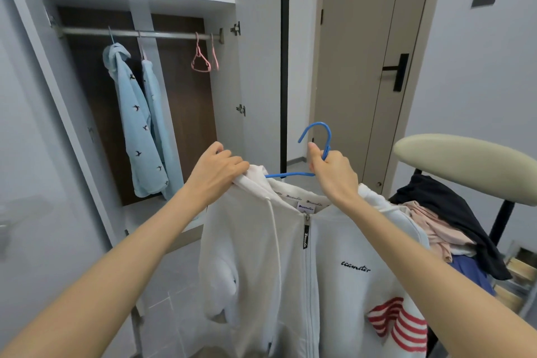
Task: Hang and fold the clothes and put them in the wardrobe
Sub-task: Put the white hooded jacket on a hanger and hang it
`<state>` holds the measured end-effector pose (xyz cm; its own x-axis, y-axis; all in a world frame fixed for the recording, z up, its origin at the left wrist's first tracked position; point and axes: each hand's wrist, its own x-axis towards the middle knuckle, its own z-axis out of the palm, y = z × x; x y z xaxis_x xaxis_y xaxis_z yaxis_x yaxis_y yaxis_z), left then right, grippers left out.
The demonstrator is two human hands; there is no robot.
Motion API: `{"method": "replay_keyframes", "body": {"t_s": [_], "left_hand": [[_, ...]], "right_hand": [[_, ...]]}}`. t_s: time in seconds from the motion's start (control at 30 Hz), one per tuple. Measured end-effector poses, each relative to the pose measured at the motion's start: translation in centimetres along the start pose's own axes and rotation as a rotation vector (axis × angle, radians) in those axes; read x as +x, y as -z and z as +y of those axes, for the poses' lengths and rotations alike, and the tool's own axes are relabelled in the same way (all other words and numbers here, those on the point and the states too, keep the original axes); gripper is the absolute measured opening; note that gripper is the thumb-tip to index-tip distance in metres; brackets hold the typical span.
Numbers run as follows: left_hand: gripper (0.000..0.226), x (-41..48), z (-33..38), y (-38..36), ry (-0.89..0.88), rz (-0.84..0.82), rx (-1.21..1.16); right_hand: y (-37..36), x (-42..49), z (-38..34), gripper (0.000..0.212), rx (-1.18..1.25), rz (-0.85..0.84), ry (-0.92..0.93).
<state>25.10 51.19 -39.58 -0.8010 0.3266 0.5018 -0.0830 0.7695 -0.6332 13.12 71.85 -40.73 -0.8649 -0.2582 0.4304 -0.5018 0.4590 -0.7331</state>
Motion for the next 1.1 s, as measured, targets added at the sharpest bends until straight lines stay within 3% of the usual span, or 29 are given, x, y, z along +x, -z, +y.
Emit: {"method": "replay_keyframes", "body": {"t_s": [0.13, 0.37, 0.67, 0.73, 0.8, 0.87, 0.93, 1.0, 1.1], "left_hand": [[0.031, -0.9, 0.3, -0.2, 0.133, 0.009, -0.026], [0.042, -3.1, 1.6, -1.5, 0.073, -0.108, -0.103], [0.027, -3.2, 2.8, -1.7, 0.299, 0.139, -0.089], [0.026, -2.7, 2.7, -1.5, 0.275, 0.073, -0.171], [0.026, -2.5, 2.6, -2.2, 0.179, -0.111, -0.270], [0.034, -2.2, 2.7, -2.4, 0.204, -0.282, -0.412], [0.044, -1.6, 3.6, -2.0, 0.323, -0.230, -0.643], [0.050, -0.4, 4.8, -1.5, 0.326, -0.169, -0.761], [0.030, 1.5, 6.5, -0.7, 0.235, -0.195, -0.790]], "right_hand": [[0.3, 0.4, -0.5, 0.055, -0.014, 0.017, 0.016], [-0.4, 0.5, 1.1, 0.056, -0.057, -0.014, -0.083], [0.5, 1.3, 0.9, 0.056, 0.026, -0.021, -0.127], [0.3, 1.3, 0.8, 0.056, 0.021, -0.044, -0.129], [0.1, 1.0, 0.9, 0.055, 0.004, -0.065, -0.149], [-0.2, 0.7, 1.0, 0.056, -0.012, -0.087, -0.154], [-0.5, 0.4, 0.7, 0.057, -0.001, -0.126, -0.125], [-0.8, 0.2, 0.0, 0.057, 0.018, -0.190, -0.066], [-1.1, -0.3, -1.5, 0.050, 0.126, -0.257, 0.017]]}}
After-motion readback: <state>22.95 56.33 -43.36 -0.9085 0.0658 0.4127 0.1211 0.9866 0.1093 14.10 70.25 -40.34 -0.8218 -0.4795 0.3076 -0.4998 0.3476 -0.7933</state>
